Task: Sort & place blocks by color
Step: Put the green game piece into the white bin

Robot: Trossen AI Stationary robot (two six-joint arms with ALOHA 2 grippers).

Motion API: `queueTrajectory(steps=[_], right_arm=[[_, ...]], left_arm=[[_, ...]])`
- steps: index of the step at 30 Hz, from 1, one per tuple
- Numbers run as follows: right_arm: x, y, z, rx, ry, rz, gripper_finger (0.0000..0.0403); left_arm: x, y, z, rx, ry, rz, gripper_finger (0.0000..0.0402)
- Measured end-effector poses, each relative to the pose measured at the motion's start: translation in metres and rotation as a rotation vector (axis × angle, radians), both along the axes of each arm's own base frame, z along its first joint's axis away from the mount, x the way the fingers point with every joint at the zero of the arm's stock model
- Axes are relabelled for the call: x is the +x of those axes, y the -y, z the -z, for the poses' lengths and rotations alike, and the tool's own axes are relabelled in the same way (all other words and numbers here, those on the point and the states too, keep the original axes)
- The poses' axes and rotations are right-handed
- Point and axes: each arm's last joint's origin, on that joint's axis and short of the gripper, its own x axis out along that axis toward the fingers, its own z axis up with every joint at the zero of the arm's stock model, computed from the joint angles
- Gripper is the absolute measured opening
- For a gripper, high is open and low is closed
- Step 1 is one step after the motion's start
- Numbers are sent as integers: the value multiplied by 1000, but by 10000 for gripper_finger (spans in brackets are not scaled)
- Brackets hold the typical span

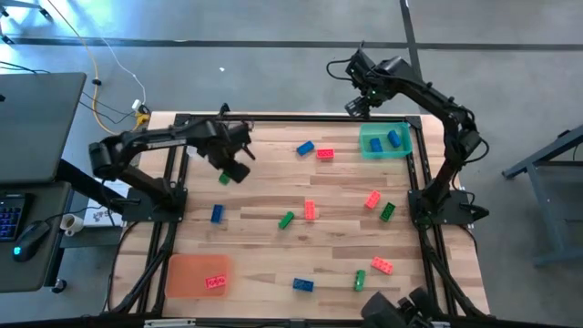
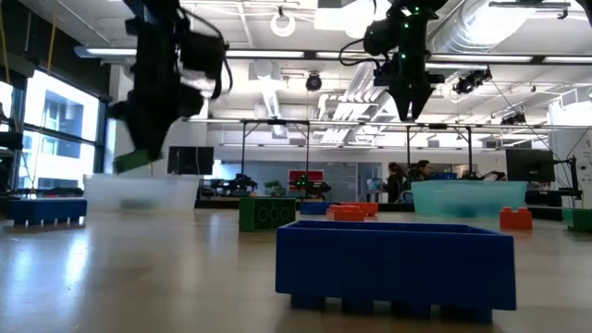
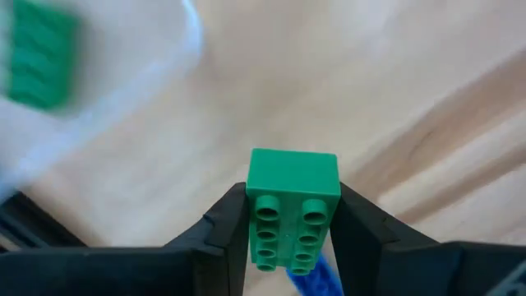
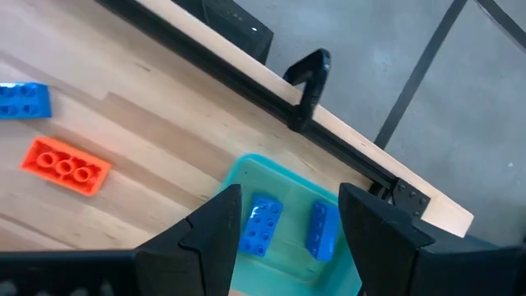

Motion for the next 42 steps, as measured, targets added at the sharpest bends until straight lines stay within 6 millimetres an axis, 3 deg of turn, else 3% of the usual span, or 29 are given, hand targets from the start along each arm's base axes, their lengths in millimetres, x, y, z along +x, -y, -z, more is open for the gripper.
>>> queueTrajectory(steps=[5,10,17,24,32,42], right_arm=[[10,-10,0,0,9,-19,192],[21,-23,0,4,28,-27,192],[42,-49,0,43,90,-38,192],[62,-80,0,55,146,-20,193],[80,-121,0,74,193,-25,192],[100,-177,-1,102,280,-43,192]], left_arm=[[-9,-22,-32,178,35,-30,106],[-26,-51,-41,266,23,-76,106],[-52,-83,-30,241,-45,-126,106],[-62,-106,-5,155,-113,-103,106],[-62,-118,15,68,-120,-46,114],[-60,-125,19,120,-138,22,119]])
